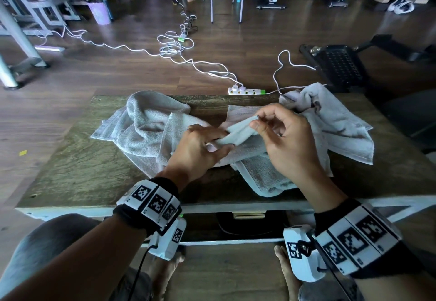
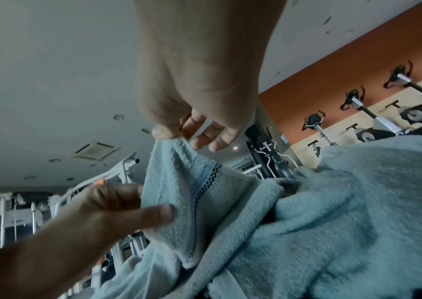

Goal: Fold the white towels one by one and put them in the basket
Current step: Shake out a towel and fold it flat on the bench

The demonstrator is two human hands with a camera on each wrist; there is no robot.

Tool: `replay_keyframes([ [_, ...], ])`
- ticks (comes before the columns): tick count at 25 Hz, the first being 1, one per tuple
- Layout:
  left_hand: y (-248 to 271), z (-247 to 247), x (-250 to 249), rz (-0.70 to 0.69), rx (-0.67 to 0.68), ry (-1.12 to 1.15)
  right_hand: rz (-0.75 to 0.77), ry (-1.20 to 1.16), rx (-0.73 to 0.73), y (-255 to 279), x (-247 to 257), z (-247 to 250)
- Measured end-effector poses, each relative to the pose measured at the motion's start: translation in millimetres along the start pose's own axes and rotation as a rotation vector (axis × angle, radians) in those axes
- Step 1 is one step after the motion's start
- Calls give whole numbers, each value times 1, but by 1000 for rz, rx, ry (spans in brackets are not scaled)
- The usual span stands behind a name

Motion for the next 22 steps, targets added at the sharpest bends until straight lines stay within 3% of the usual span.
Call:
replay_keyframes([
  [2,-6,11,11,97,68,-50,-5,-23,-56,-2,5,10],
  [7,-31,66,32,98,241,-398,-61,-35,-246,-14,2,46],
  [10,-38,98,27,178,276,-407,-100,-14,-267,-15,-8,55],
  [16,-37,107,20,138,418,-474,-211,-50,-294,-13,-36,60],
  [22,-32,129,36,270,218,-320,-238,-35,-327,-8,-36,66],
])
Point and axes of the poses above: each hand's wrist, its own y-axis away from the middle knuckle, its own z-axis out of the back of the hand, x = y × z, the point moved 6 cm from there along -y, towards the middle knuckle, and after that the axes turned 12 degrees about -x, right-handed, at the moved point
